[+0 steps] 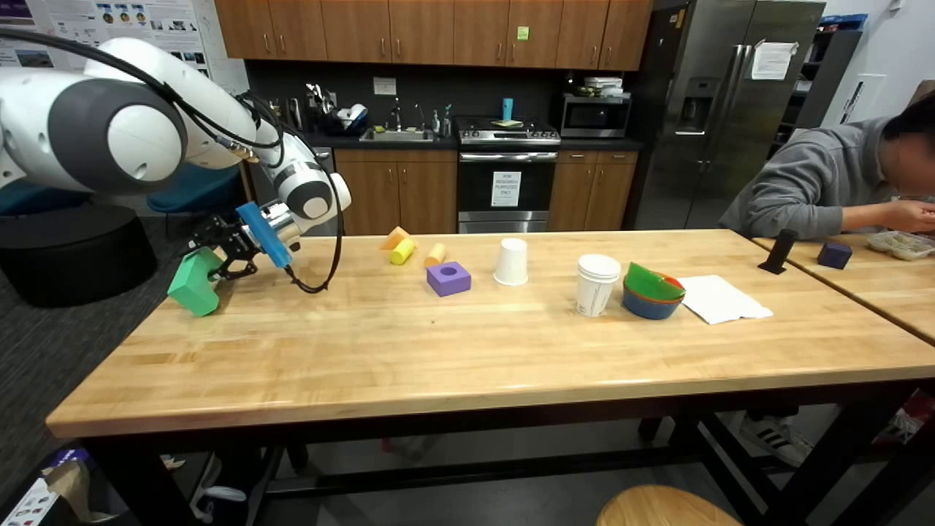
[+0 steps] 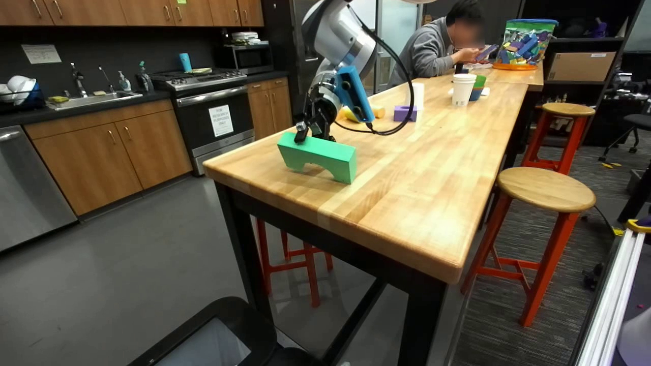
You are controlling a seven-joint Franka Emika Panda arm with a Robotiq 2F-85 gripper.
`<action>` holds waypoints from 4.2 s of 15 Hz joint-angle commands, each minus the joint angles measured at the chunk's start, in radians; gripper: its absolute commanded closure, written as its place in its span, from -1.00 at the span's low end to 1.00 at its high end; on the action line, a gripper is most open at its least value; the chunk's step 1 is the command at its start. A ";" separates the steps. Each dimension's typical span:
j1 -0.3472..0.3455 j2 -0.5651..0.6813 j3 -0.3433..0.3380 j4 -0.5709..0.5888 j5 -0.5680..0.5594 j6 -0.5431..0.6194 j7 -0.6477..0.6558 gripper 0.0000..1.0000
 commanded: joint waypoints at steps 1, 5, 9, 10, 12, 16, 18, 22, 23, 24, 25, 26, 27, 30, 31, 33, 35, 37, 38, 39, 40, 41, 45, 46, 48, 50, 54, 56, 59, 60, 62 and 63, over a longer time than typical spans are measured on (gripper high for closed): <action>-0.002 0.002 0.002 0.004 -0.002 -0.003 0.000 -0.32; -0.002 0.002 0.002 0.004 -0.002 -0.005 -0.001 -0.47; -0.002 0.002 0.002 0.004 -0.002 -0.006 -0.001 -0.47; -0.002 0.002 0.002 0.004 -0.002 -0.006 -0.001 -0.47; -0.002 0.002 0.002 0.004 -0.002 -0.006 -0.002 -0.47; -0.002 0.002 0.002 0.004 -0.002 -0.006 -0.002 -0.47; -0.002 0.002 0.002 0.004 -0.002 -0.006 -0.002 -0.47; -0.002 0.002 0.002 0.004 -0.002 -0.007 -0.002 -0.47; -0.002 0.002 0.002 0.004 -0.002 -0.007 -0.002 -0.47; -0.002 0.002 0.002 0.004 -0.002 -0.007 -0.002 -0.47; -0.002 0.002 0.002 0.004 -0.002 -0.007 -0.002 -0.47; -0.002 0.002 0.002 0.004 -0.002 -0.007 -0.002 -0.47; -0.002 0.002 0.002 0.004 -0.002 -0.007 -0.002 -0.47; -0.002 0.002 0.002 0.004 -0.002 -0.007 -0.002 -0.47; -0.002 0.002 0.002 0.004 -0.002 -0.007 -0.002 -0.47; -0.002 0.002 0.002 0.004 -0.002 -0.007 -0.002 -0.47; -0.002 0.002 0.002 0.004 -0.002 -0.007 -0.002 -0.47; -0.002 0.002 0.002 0.004 -0.002 -0.007 -0.002 -0.47; -0.002 0.002 0.002 0.004 -0.002 -0.007 -0.002 -0.47; -0.002 0.002 0.002 0.004 -0.002 -0.007 -0.002 -0.47; -0.002 0.002 0.002 0.004 -0.002 -0.007 -0.002 -0.47; -0.002 0.002 0.002 0.004 -0.002 -0.007 -0.002 -0.47; -0.002 0.002 0.002 0.004 -0.002 -0.007 -0.002 -0.87; -0.002 0.002 0.002 0.004 -0.002 -0.007 -0.002 -0.90; -0.002 0.003 0.002 0.003 -0.002 -0.007 -0.002 -0.69; 0.002 0.000 -0.003 0.003 -0.006 0.001 0.011 -1.00; 0.021 -0.060 -0.044 -0.056 -0.042 0.093 0.095 -1.00; 0.016 -0.089 -0.060 -0.092 -0.066 0.136 0.120 -1.00; 0.001 -0.137 -0.088 -0.167 -0.109 0.188 0.137 -1.00; -0.003 -0.164 -0.102 -0.206 -0.132 0.210 0.140 -1.00; -0.007 -0.225 -0.133 -0.284 -0.179 0.248 0.161 -1.00; -0.011 -0.251 -0.144 -0.317 -0.207 0.265 0.163 -1.00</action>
